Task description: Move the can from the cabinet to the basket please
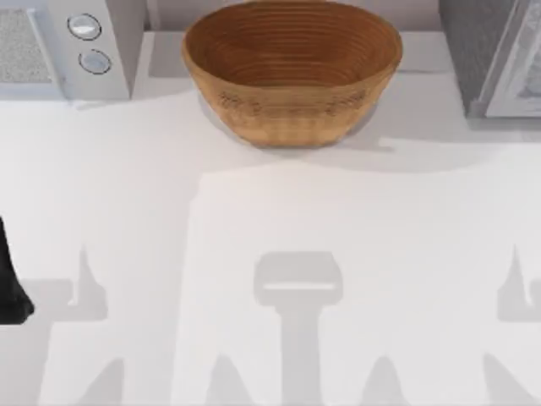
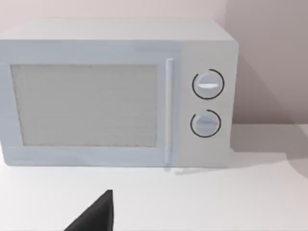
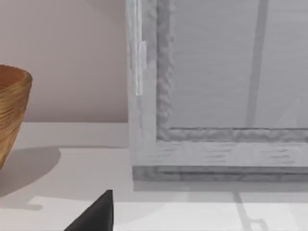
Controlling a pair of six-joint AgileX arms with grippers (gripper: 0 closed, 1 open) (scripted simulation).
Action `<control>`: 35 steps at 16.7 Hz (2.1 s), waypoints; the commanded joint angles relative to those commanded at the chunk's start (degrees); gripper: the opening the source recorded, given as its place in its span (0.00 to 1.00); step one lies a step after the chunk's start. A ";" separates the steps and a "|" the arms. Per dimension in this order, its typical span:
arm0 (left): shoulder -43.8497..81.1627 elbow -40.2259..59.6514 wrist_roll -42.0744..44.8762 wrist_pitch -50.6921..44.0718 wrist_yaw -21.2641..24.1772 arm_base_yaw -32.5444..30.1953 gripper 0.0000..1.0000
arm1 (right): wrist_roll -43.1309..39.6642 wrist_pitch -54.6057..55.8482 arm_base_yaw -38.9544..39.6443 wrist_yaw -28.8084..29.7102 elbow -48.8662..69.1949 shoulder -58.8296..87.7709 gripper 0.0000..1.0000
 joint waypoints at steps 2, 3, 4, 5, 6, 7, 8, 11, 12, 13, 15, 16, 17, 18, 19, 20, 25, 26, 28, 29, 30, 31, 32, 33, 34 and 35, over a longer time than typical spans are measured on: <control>0.00 0.00 0.00 0.00 0.00 0.00 1.00 | 0.00 0.00 0.00 0.00 0.02 0.02 1.00; 0.00 0.00 0.00 0.00 0.00 0.00 1.00 | 0.00 -0.13 0.10 0.06 0.62 0.52 1.00; 0.00 0.00 0.00 0.00 0.00 0.00 1.00 | 0.01 -0.40 0.29 0.19 1.83 1.57 1.00; 0.00 0.00 0.00 0.00 0.00 0.00 1.00 | 0.02 -0.84 0.56 0.39 3.65 3.12 1.00; 0.00 0.00 0.00 0.00 0.00 0.00 1.00 | 0.02 -1.42 0.89 0.67 6.08 5.17 1.00; 0.00 0.00 0.00 0.00 0.00 0.00 1.00 | 0.03 -2.16 1.28 1.01 9.10 7.65 1.00; 0.00 0.00 0.00 0.00 0.00 0.00 1.00 | 0.04 -3.04 1.70 1.43 12.65 10.52 1.00; 0.00 0.00 0.00 0.00 0.00 0.00 1.00 | 0.11 -6.32 3.15 2.99 25.93 20.97 1.00; 0.00 0.00 0.00 0.00 0.00 0.00 1.00 | 0.14 -7.58 3.67 3.59 31.03 24.90 1.00; 0.00 0.00 0.00 0.00 0.00 0.00 1.00 | 0.19 -8.89 4.21 4.22 36.37 28.97 1.00; 0.00 0.00 0.00 0.00 0.00 0.00 1.00 | 0.30 -11.59 5.30 5.52 47.47 37.36 1.00; 0.00 0.00 0.00 0.00 0.00 0.00 1.00 | 0.36 -12.95 5.84 6.17 53.11 41.57 1.00; 0.00 0.00 0.00 0.00 0.00 0.00 1.00 | 0.42 -14.28 6.38 6.81 58.71 45.73 1.00; 0.00 0.00 0.00 0.00 0.00 0.00 1.00 | 0.49 -15.59 6.91 7.43 64.21 49.80 1.00; 0.00 0.00 0.00 0.00 0.00 0.00 1.00 | 0.55 -16.84 7.43 8.03 69.54 53.72 1.00; 0.00 0.00 0.00 0.00 0.00 0.00 1.00 | 0.62 -18.04 7.92 8.60 74.62 57.45 1.00; 0.00 0.00 0.00 0.00 0.00 0.00 1.00 | 0.84 -22.57 9.92 10.69 94.20 71.76 1.00; 0.00 0.00 0.00 0.00 0.00 0.00 1.00 | 0.87 -23.13 10.18 10.93 96.53 73.52 1.00; 0.00 0.00 0.00 0.00 0.00 0.00 1.00 | 0.90 -23.80 10.52 11.22 99.32 75.67 1.00; 0.00 0.00 0.00 0.00 0.00 0.00 1.00 | 0.90 -23.92 10.58 11.27 99.80 76.05 1.00; 0.00 0.00 0.00 0.00 0.00 0.00 1.00 | 0.90 -23.92 10.58 11.27 99.80 76.05 1.00; 0.00 0.00 0.00 0.00 0.00 0.00 1.00 | 0.90 -23.92 10.58 11.27 99.80 76.05 1.00; 0.00 0.00 0.00 0.00 0.00 0.00 1.00 | 0.90 -23.92 10.58 11.27 99.80 76.05 1.00; 0.00 0.00 0.00 0.00 0.00 0.00 1.00 | 0.90 -23.82 10.33 11.21 99.64 75.85 1.00; 0.00 0.00 0.00 0.00 0.00 0.00 1.00 | 0.87 -23.77 10.48 11.38 99.83 76.04 1.00; 0.00 0.00 0.00 0.00 0.00 0.00 1.00 | 0.79 -23.57 11.08 12.05 100.55 76.82 1.00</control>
